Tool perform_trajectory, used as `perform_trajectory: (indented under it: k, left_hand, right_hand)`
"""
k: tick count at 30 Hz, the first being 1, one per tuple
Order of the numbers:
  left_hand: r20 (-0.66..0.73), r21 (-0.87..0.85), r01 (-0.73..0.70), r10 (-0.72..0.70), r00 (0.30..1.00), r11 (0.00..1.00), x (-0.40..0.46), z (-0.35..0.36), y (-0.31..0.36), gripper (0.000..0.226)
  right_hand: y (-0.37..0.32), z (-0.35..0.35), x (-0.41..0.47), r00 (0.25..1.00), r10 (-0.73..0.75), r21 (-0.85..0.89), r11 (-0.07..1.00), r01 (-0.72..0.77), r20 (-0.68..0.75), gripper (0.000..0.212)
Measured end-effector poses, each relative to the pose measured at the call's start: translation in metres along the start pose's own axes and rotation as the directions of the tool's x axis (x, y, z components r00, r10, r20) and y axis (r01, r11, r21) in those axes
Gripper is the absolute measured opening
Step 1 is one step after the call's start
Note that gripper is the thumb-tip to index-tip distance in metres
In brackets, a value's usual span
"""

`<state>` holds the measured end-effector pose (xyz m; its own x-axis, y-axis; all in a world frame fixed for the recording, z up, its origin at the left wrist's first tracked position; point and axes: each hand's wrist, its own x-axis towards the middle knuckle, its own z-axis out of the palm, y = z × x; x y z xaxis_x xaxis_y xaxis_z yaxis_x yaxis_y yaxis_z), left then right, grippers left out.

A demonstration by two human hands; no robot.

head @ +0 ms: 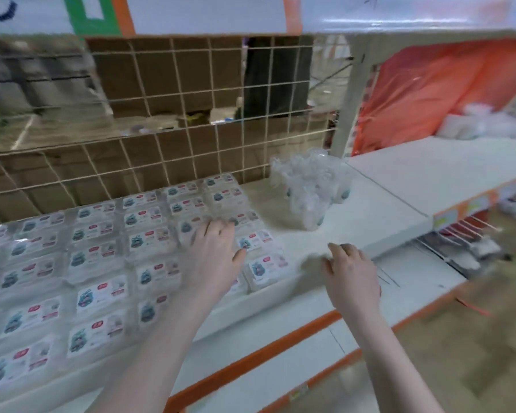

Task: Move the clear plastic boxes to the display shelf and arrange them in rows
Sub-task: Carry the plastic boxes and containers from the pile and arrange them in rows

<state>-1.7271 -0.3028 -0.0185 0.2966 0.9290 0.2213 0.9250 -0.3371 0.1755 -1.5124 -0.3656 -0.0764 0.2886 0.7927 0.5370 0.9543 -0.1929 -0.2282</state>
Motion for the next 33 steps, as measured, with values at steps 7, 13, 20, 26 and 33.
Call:
perform_trajectory:
  k: [7, 13, 20, 26, 33]
  left_hand:
    - [0.04, -0.067, -0.144, 0.147, 0.988, 0.987, 0.004, 0.005, 0.066, 0.051]
    - [0.036, -0.101, -0.268, 0.273, 0.961, 0.958, 0.023, 0.022, 0.152, 0.051]
    - [0.068, -0.134, -0.306, 0.317, 0.946, 0.943, 0.058, 0.066, 0.306, 0.051]
    - [0.048, -0.17, -0.287, 0.299, 0.953, 0.943, 0.091, 0.089, 0.432, 0.048]
    - [0.036, -0.187, -0.259, 0.27, 0.962, 0.948, 0.146, 0.118, 0.529, 0.045]
  right_hand:
    - [0.059, -0.038, -0.016, 0.976, 0.207, -0.073, 0.975, -0.211, -0.062, 0.018]
    - [0.131, -0.06, -0.019, 0.948, 0.307, -0.095, 0.944, -0.315, -0.089, 0.022]
    - [0.274, -0.093, 0.007, 0.929, 0.344, -0.132, 0.923, -0.361, -0.135, 0.021]
    - [0.395, -0.119, 0.041, 0.947, 0.265, -0.179, 0.938, -0.296, -0.181, 0.021]
    - [0.502, -0.116, 0.085, 0.939, 0.29, -0.176, 0.93, -0.322, -0.186, 0.021]
